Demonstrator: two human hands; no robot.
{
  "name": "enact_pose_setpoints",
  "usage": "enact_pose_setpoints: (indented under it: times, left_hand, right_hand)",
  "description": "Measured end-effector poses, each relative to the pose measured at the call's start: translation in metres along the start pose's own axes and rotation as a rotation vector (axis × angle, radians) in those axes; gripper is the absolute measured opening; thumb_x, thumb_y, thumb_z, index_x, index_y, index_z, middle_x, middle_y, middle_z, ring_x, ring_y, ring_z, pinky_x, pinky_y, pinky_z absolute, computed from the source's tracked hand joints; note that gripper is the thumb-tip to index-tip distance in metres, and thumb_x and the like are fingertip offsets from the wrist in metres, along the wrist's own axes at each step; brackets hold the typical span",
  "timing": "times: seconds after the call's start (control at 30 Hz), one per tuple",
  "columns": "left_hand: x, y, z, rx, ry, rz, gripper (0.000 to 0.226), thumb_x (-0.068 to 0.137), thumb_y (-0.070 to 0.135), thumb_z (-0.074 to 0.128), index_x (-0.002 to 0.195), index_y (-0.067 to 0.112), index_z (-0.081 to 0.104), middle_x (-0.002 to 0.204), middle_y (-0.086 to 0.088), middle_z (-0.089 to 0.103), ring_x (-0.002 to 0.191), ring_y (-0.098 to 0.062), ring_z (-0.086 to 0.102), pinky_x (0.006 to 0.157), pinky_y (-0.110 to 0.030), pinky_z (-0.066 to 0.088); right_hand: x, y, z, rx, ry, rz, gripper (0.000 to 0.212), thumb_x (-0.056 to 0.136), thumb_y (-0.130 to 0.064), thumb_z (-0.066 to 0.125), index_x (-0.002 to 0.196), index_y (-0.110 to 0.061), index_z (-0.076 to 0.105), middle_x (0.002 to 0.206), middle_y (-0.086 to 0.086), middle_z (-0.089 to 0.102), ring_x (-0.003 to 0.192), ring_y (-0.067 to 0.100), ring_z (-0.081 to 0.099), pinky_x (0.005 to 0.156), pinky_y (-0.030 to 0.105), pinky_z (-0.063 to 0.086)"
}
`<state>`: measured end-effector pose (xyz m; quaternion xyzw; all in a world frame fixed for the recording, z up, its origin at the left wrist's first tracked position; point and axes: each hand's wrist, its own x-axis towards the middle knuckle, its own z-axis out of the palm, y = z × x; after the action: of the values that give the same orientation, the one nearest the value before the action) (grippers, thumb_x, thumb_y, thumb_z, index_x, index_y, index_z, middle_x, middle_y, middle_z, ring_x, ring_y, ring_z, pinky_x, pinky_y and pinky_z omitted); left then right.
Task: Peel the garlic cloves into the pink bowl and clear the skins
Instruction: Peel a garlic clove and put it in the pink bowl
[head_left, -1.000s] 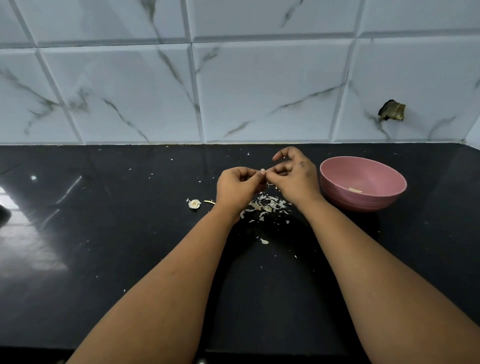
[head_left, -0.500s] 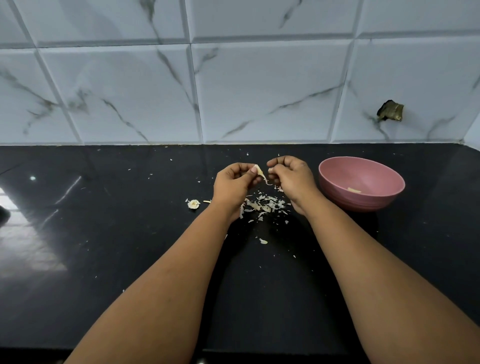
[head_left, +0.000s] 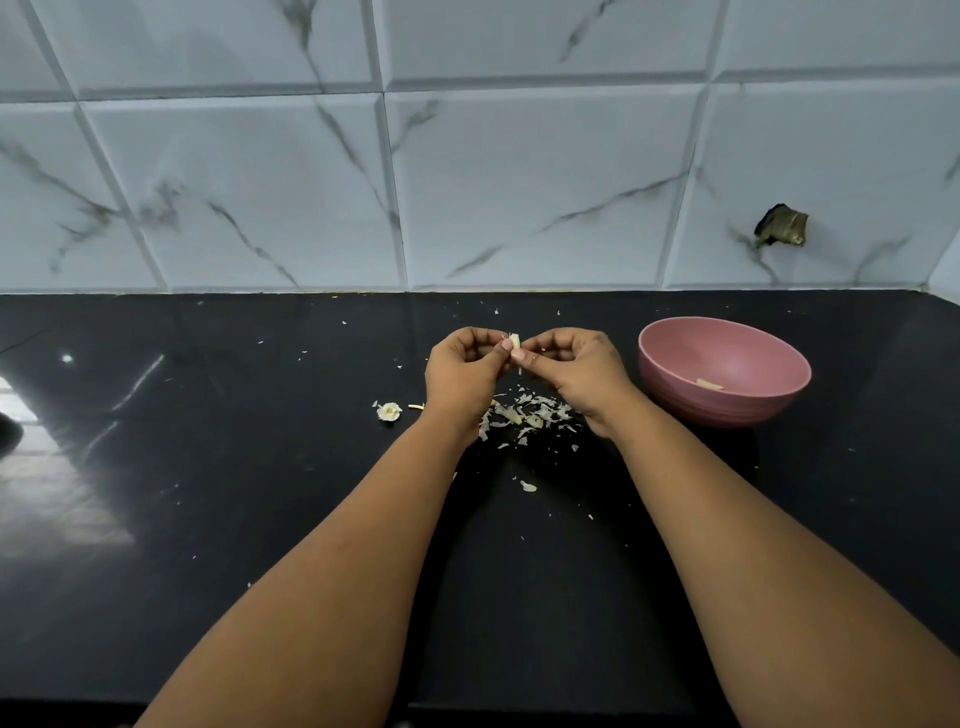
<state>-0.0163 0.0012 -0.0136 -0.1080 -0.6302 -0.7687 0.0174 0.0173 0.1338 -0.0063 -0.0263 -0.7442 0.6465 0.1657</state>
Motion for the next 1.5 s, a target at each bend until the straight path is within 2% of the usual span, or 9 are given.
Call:
enact_pose_setpoints:
  times: [0.23, 0.33, 0.47, 0.7, 0.8, 0.93, 1.13, 1.3, 1.5]
  left_hand:
    - [-0.0005, -0.0028, 0.0002, 0.131, -0.034, 0.029, 0.008, 0.091, 0.006, 0.067, 0.086, 0.012, 0.07, 0.087, -0.011, 0.074, 0.084, -0.021, 0.073, 0.084, -0.033, 0.059]
    - [-0.0014, -0.0037, 0.0009, 0.228, -0.007, 0.057, 0.011, 0.091, 0.013, 0.068, 0.081, 0.016, 0.07, 0.082, -0.008, 0.075, 0.083, -0.023, 0.074, 0.085, -0.043, 0.06]
    - [-0.0029, 0.0003, -0.0007, 0.248, -0.003, 0.03, 0.011, 0.084, 0.015, 0.071, 0.074, 0.013, 0.072, 0.073, -0.008, 0.075, 0.077, -0.026, 0.075, 0.082, -0.049, 0.06]
    - [-0.0049, 0.0036, -0.0044, 0.227, -0.011, 0.046, 0.01, 0.078, 0.017, 0.077, 0.068, 0.016, 0.075, 0.069, -0.009, 0.074, 0.07, -0.025, 0.074, 0.078, -0.049, 0.061]
    - [-0.0046, 0.0038, -0.0047, 0.202, -0.018, 0.042, 0.01, 0.073, 0.024, 0.078, 0.064, 0.02, 0.076, 0.069, -0.01, 0.074, 0.07, -0.027, 0.074, 0.079, -0.048, 0.061]
    - [-0.0039, 0.0034, -0.0044, 0.178, -0.027, 0.042, 0.01, 0.074, 0.02, 0.078, 0.065, 0.018, 0.075, 0.07, -0.01, 0.074, 0.07, -0.026, 0.074, 0.078, -0.045, 0.061]
    - [-0.0029, 0.0048, -0.0044, 0.147, -0.014, 0.036, 0.015, 0.081, 0.008, 0.075, 0.068, 0.014, 0.073, 0.07, -0.009, 0.074, 0.068, -0.023, 0.074, 0.06, -0.026, 0.057]
    - [-0.0015, 0.0025, -0.0038, 0.117, -0.017, 0.04, 0.012, 0.083, 0.005, 0.073, 0.072, 0.01, 0.072, 0.071, -0.011, 0.074, 0.072, -0.026, 0.074, 0.074, -0.036, 0.061]
    - [-0.0022, 0.0029, -0.003, 0.091, -0.031, 0.06, 0.015, 0.086, 0.003, 0.069, 0.073, 0.009, 0.07, 0.065, -0.004, 0.073, 0.065, -0.017, 0.073, 0.065, -0.026, 0.059]
  right_hand:
    - [0.0003, 0.0006, -0.0001, -0.081, 0.064, -0.04, 0.015, 0.079, -0.012, 0.08, 0.092, -0.008, 0.074, 0.077, 0.006, 0.071, 0.07, 0.008, 0.066, 0.068, 0.019, 0.053]
    - [0.0014, -0.0005, -0.0003, -0.113, 0.068, -0.054, 0.009, 0.08, -0.014, 0.079, 0.088, -0.014, 0.075, 0.075, 0.001, 0.071, 0.069, 0.006, 0.064, 0.065, 0.017, 0.05]
    - [0.0015, -0.0018, 0.0007, -0.186, 0.07, -0.084, 0.007, 0.082, -0.013, 0.076, 0.084, -0.02, 0.075, 0.075, 0.001, 0.069, 0.07, 0.009, 0.061, 0.071, 0.027, 0.053]
    - [-0.0014, -0.0058, 0.0008, -0.198, 0.056, -0.104, 0.009, 0.082, -0.012, 0.076, 0.083, -0.021, 0.075, 0.088, 0.02, 0.071, 0.074, 0.017, 0.058, 0.079, 0.04, 0.055]
    - [-0.0017, -0.0067, 0.0, -0.155, 0.057, -0.082, 0.01, 0.081, -0.014, 0.078, 0.08, -0.024, 0.074, 0.084, 0.017, 0.071, 0.074, 0.016, 0.058, 0.074, 0.035, 0.053]
    - [-0.0014, -0.0055, -0.0008, -0.074, 0.035, -0.058, 0.008, 0.08, -0.012, 0.078, 0.081, -0.019, 0.075, 0.074, -0.003, 0.07, 0.068, 0.003, 0.06, 0.067, 0.018, 0.048]
    - [-0.0005, -0.0053, -0.0002, 0.011, 0.027, -0.04, 0.009, 0.079, -0.008, 0.077, 0.081, -0.016, 0.074, 0.081, 0.005, 0.072, 0.073, 0.011, 0.063, 0.07, 0.023, 0.053]
    - [-0.0014, -0.0052, -0.0008, 0.068, -0.004, 0.001, 0.007, 0.083, -0.004, 0.073, 0.088, -0.008, 0.073, 0.077, 0.003, 0.069, 0.064, 0.006, 0.06, 0.056, 0.012, 0.045]
    - [-0.0032, -0.0092, 0.0004, 0.254, -0.098, 0.124, 0.009, 0.089, -0.003, 0.065, 0.09, -0.012, 0.067, 0.076, 0.002, 0.067, 0.065, 0.009, 0.061, 0.061, 0.019, 0.05]
